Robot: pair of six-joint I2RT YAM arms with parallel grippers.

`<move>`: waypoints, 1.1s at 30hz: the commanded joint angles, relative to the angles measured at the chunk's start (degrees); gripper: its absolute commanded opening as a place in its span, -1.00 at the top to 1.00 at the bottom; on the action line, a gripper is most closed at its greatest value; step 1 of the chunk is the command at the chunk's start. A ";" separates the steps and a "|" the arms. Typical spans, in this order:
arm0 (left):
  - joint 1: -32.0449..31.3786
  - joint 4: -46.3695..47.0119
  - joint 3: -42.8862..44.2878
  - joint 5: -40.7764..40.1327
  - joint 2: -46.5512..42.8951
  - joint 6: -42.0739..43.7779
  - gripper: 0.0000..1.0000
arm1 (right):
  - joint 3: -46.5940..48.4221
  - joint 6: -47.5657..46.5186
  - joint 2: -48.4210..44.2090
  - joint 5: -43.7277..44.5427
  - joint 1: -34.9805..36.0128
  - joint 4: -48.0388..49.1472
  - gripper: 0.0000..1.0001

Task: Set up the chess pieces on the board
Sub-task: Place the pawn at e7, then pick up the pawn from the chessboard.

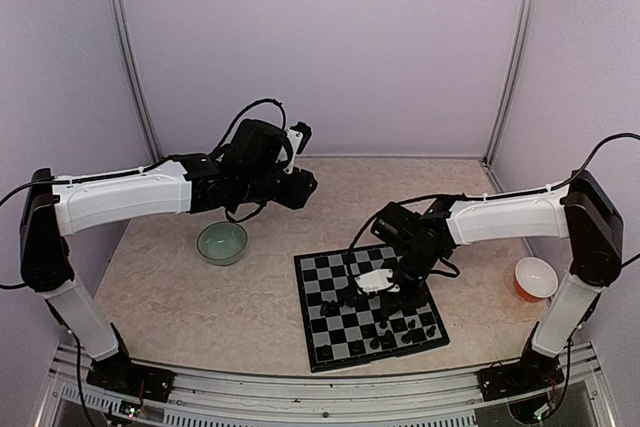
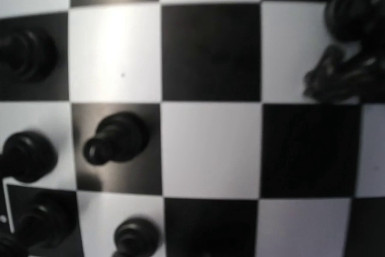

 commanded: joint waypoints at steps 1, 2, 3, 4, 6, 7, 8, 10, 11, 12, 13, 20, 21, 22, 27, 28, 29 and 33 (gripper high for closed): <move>-0.46 -0.55 1.83 0.54 0.65 0.42 -0.02 | -1.09 -0.60 1.24 -0.30 0.23 0.18 0.85; -0.47 -0.62 1.87 0.62 0.72 0.46 -0.02 | -1.16 -0.62 1.33 -0.67 0.22 0.17 0.85; -0.47 -0.65 1.82 0.64 0.81 0.47 -0.02 | -1.15 -0.67 1.45 -1.08 0.29 0.01 0.84; -0.47 -0.68 1.86 0.72 0.82 0.47 -0.02 | -1.16 -0.57 1.58 -1.22 0.32 -0.03 0.84; -0.47 -0.80 1.95 0.73 0.91 0.46 -0.02 | -1.23 -0.46 1.84 -1.59 0.53 -0.12 0.84; -0.47 -0.81 1.95 0.79 1.08 0.47 -0.02 | -1.17 -0.42 1.87 -1.72 0.58 -0.17 0.84; -0.49 -0.83 1.99 0.81 1.10 0.47 -0.02 | -1.13 -0.42 1.88 -2.04 0.72 -0.26 0.84; -0.51 -0.98 2.05 0.84 1.25 0.46 -0.02 | -0.78 -0.30 1.95 -2.65 1.06 -0.47 0.83; -0.53 -0.95 2.08 0.84 1.31 0.47 -0.02 | -0.72 -0.25 2.04 -2.99 1.23 -0.75 0.83; -0.51 -0.97 2.09 0.87 1.35 0.47 -0.02 | -0.64 -0.23 2.05 -3.23 1.48 -0.94 0.83; -0.63 -1.00 2.13 0.94 1.42 0.47 -0.02 | -0.65 -0.18 2.05 -3.34 1.67 -1.15 0.83; -0.71 -1.18 2.30 0.98 1.68 0.39 -0.02 | -0.35 0.21 1.94 -3.81 1.94 -1.51 0.83; -0.73 -1.28 2.37 0.98 1.78 0.37 -0.02 | -0.22 0.27 1.65 -3.54 1.86 -1.51 0.83; -0.74 -1.27 2.39 0.97 1.79 0.31 -0.02 | 0.00 0.24 1.14 -3.27 1.56 -1.41 0.83; -0.74 -1.35 2.39 0.99 1.79 0.11 -0.02 | 2.76 -1.32 -1.89 -3.20 -3.61 -0.18 0.70; -0.74 -1.28 2.39 0.99 1.72 0.07 -0.02 | 3.14 -1.83 -2.27 -2.67 -4.55 0.25 0.64; -0.69 -1.32 2.36 0.94 1.71 0.08 -0.02 | 3.34 -2.41 -2.74 -2.02 -5.32 0.96 0.57; -0.74 -1.37 2.36 1.08 1.71 0.03 -0.02 | 3.68 -3.95 -2.74 1.47 -7.87 4.28 0.44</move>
